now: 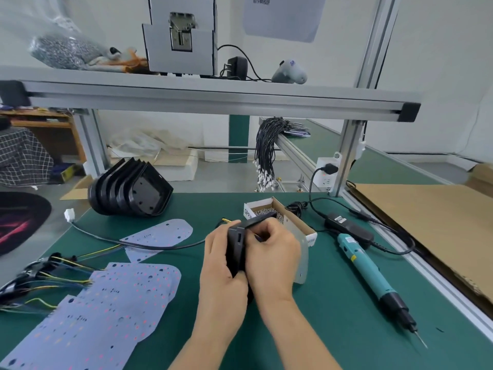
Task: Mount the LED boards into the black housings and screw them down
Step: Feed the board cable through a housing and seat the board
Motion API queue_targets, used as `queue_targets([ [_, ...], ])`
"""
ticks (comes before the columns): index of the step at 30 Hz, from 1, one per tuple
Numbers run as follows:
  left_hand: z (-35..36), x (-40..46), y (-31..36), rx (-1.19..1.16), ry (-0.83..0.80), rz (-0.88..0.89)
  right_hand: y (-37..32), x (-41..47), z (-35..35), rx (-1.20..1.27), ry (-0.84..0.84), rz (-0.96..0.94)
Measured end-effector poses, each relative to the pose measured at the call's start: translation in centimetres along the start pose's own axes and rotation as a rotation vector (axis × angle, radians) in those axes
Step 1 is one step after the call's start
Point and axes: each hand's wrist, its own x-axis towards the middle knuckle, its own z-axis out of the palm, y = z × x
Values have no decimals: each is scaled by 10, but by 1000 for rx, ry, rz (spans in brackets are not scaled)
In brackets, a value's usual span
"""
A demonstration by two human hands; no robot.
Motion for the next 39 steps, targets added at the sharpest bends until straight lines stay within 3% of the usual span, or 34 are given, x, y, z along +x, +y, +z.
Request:
queue_targets([
  [2,-1,-1,-3,-28,-17,-16,-1,-6,1,49,25,5],
  [4,-7,1,-5,-98,4,-55,1,-14,-3,85,-93,-42],
  [7,-13,7,-11,-205,91,-133,6,-27,-9,-70,-348,-235],
  [10,-11,9,-8,-203,103,-132,7,-23,-11,-220,-368,-389],
  [15,-10,15,-7,-111,32,-87,-3,-8,-13,-380,-444,-348],
  [20,-13,17,-6,-111,40,-91,-18,15,-16,-710,-555,-470],
  [23,-15,16,-7,-95,34,-81,-18,19,-20,-732,-686,-366],
  [26,-10,13,-1,-59,-45,-8,-17,19,-26,-894,-621,-441],
  [27,-7,14,-1,-66,-32,-17,-17,20,-32,-874,-617,-492],
  [29,-9,23,-4,-139,95,-120,-21,24,-51,-612,-686,-529],
  [31,-21,34,-6,-269,216,-246,-31,34,-81,-230,-684,-462],
  [34,-40,40,-2,-417,167,-337,-29,72,-110,66,-412,-271],
  [35,-42,40,0,-449,120,-355,-24,84,-108,8,-448,-152],
  [37,-39,36,4,-489,7,-385,-14,90,-91,-145,-759,150],
  [39,-31,31,7,-492,-104,-397,0,87,-62,54,-1019,443],
])
